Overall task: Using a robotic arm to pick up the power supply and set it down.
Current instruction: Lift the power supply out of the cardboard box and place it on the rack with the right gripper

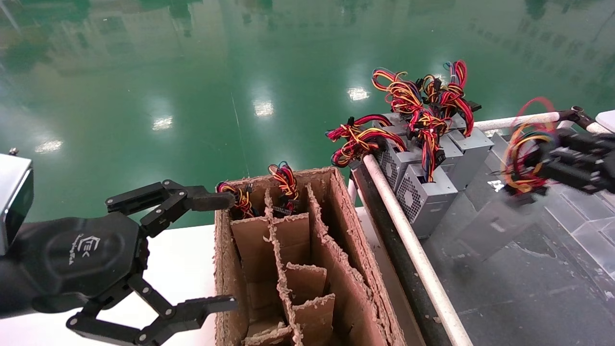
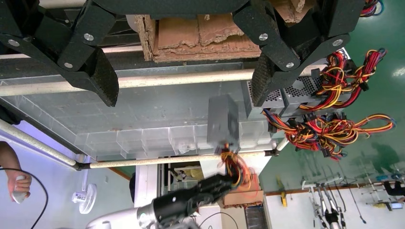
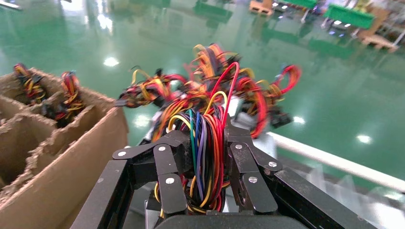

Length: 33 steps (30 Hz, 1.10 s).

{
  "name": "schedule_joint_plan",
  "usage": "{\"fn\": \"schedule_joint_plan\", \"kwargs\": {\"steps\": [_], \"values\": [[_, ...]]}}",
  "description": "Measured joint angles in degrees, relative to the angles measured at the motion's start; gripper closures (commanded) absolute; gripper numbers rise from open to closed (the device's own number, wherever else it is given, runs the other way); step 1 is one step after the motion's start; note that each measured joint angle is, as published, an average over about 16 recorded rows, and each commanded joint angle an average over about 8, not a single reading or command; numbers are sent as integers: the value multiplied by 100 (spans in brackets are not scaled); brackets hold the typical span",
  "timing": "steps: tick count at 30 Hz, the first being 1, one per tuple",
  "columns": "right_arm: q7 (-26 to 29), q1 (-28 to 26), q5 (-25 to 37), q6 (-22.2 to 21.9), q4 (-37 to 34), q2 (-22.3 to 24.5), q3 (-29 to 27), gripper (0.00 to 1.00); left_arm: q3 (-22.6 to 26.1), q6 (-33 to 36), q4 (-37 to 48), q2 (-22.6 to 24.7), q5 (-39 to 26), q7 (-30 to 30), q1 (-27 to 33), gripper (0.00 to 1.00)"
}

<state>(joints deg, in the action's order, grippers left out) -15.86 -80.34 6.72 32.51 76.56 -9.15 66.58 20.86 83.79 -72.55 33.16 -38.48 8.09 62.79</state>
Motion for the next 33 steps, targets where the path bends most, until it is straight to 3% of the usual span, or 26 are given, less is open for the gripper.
{"fn": "schedule_joint_plan", "kwargs": {"steps": [14,33], "values": [[654,-598,965,-9,-633,-890,373,100,1,0,0,0,1,0,0,0],[1253,-1624,2073,738,-2043,-2054,842,100,2,-1,0,-1,1,-1,1,0]]}}
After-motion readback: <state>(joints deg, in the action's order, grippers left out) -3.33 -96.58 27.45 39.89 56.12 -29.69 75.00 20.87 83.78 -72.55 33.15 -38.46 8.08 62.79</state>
